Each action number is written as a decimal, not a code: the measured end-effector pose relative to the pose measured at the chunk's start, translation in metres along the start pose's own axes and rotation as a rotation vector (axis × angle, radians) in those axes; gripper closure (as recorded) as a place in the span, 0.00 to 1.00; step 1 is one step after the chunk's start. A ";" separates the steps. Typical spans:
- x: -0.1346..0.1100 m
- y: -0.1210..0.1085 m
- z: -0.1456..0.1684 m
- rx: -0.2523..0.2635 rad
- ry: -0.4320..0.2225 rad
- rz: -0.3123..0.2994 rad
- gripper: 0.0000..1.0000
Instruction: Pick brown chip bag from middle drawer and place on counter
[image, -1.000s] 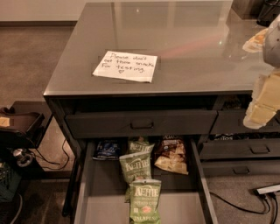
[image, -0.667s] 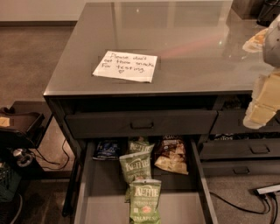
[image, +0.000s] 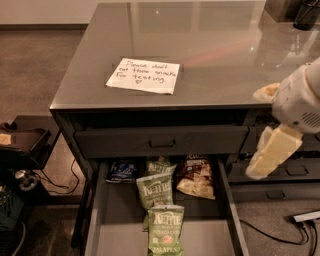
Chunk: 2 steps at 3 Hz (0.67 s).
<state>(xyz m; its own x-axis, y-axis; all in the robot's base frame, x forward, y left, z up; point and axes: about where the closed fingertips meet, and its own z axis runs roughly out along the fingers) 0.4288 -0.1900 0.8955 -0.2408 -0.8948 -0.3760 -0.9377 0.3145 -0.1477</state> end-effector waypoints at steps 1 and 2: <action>-0.009 0.022 0.058 -0.045 -0.110 0.024 0.00; -0.019 0.047 0.125 -0.093 -0.232 0.039 0.00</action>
Offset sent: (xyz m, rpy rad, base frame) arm -0.0039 0.1179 -0.1902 0.4218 0.0047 0.0486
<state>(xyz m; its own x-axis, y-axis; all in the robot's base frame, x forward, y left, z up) 0.4210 -0.1182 0.7815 -0.2232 -0.7828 -0.5809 -0.9505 0.3069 -0.0483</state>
